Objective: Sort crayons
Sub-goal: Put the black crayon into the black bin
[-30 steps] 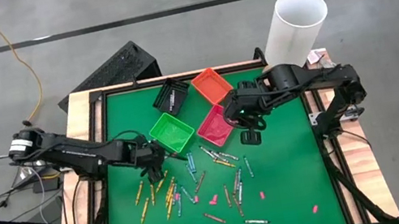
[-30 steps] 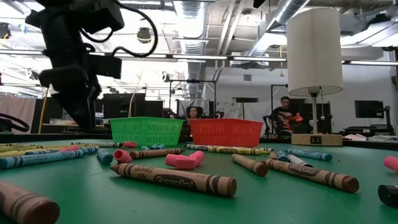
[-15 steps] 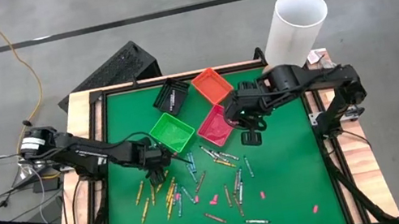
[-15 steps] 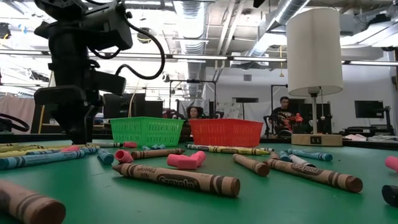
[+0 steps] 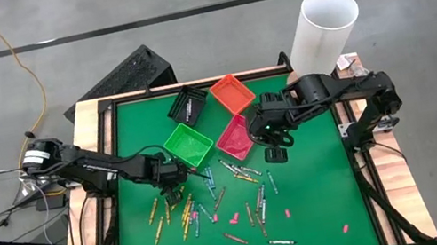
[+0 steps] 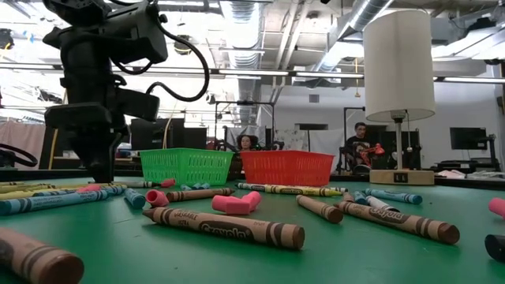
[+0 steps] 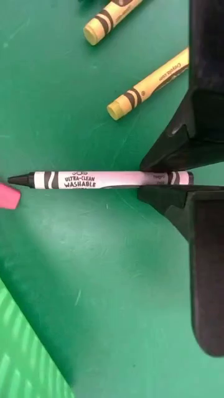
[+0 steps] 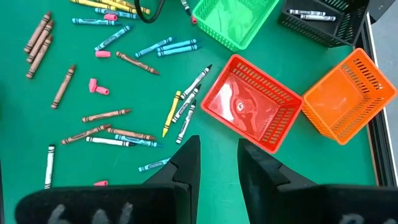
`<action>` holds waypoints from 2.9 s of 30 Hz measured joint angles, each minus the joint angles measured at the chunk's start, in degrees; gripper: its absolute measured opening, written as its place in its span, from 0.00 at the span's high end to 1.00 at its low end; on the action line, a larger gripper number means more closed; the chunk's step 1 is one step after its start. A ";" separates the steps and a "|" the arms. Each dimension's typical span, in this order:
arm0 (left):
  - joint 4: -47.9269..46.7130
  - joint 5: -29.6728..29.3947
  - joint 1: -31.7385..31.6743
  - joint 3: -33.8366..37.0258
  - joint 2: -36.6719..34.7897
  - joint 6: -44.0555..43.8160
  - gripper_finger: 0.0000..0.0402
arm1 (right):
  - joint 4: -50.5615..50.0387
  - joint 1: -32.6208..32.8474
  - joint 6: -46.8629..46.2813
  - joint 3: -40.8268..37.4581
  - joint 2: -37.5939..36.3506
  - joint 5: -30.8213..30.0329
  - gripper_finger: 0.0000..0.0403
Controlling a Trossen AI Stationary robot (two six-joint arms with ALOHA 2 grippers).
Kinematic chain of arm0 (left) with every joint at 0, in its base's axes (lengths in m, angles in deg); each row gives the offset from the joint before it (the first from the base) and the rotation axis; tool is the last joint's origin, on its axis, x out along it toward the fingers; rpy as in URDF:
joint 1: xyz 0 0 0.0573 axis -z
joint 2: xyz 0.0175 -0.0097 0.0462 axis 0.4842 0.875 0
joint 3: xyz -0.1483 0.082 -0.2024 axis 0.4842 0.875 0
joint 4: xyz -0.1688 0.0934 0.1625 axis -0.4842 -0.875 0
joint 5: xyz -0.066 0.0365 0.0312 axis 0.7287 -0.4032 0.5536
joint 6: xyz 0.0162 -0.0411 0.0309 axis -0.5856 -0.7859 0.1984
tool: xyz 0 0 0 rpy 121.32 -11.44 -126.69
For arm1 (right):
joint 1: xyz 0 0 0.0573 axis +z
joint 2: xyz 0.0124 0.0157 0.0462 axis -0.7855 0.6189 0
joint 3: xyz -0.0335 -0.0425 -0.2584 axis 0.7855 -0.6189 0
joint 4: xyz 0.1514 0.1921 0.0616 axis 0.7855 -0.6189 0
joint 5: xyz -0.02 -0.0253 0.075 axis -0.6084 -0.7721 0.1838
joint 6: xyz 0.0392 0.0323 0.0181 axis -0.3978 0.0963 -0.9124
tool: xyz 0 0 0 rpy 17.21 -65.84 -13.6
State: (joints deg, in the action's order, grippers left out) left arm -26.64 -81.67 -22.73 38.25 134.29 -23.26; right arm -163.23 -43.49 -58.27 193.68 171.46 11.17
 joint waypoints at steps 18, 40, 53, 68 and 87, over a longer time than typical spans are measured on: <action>-2.82 -2.71 -0.03 -2.69 -15.21 -11.42 0.98 | 9.95 -0.04 0.96 0.02 -2.80 -3.35 0.75; 42.88 -25.90 -0.08 -2.93 -39.29 9.70 0.98 | 42.26 -9.69 6.69 0.02 -1.09 3.31 0.72; 44.23 -26.40 -0.08 -2.93 -39.21 15.79 0.98 | 59.03 -16.49 3.01 0.02 8.81 19.75 0.47; 45.55 -26.45 -0.49 -2.93 -38.80 17.16 0.98 | 71.59 -16.23 2.38 0.02 13.78 21.89 0.47; 47.12 -26.25 -0.52 -2.91 -37.70 18.71 0.98 | 71.96 -16.65 2.10 0.02 14.78 22.71 0.86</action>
State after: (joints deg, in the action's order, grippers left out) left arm 20.48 -107.92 -23.24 35.34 96.59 -4.54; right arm -91.27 -60.14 -56.17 193.70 186.23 33.87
